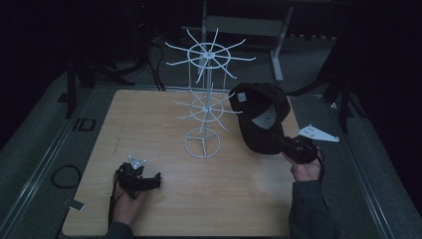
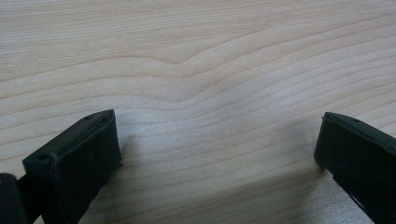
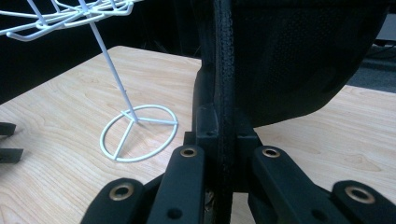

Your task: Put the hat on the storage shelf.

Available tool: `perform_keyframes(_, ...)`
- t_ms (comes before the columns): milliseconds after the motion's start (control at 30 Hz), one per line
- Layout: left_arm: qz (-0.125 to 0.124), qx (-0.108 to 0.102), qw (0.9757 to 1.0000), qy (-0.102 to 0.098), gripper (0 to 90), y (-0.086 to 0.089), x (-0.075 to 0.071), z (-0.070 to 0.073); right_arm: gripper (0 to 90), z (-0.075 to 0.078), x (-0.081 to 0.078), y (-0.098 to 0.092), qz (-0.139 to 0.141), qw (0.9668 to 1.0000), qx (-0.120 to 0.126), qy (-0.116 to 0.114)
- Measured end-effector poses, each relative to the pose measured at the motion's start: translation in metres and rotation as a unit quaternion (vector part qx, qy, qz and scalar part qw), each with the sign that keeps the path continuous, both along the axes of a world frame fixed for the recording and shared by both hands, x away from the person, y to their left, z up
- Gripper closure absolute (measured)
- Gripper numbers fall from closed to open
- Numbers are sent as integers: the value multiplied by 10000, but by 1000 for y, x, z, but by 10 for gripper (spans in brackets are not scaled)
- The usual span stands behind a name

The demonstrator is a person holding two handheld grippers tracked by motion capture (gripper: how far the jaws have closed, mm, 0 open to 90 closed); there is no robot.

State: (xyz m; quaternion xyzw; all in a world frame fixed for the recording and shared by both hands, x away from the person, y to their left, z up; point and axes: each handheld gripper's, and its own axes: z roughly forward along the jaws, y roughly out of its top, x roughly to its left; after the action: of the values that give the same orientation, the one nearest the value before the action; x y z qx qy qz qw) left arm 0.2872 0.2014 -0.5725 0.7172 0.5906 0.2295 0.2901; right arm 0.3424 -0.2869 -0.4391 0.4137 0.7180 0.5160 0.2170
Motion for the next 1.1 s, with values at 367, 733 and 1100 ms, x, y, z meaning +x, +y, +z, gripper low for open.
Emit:
perform_keyframes(367,-5,9,10000,0,2,0,0,0,863,6,1,1,41,9999,-61,-89)
perform_keyframes(733,-4,1,10000,1,2,0,0,0,862,10,5,5,45,9998,-106,-151)
perform_keyframes(1100,-7,11,10000,1,2,0,0,0,863,16,6,5,31,9997,-89,-244)
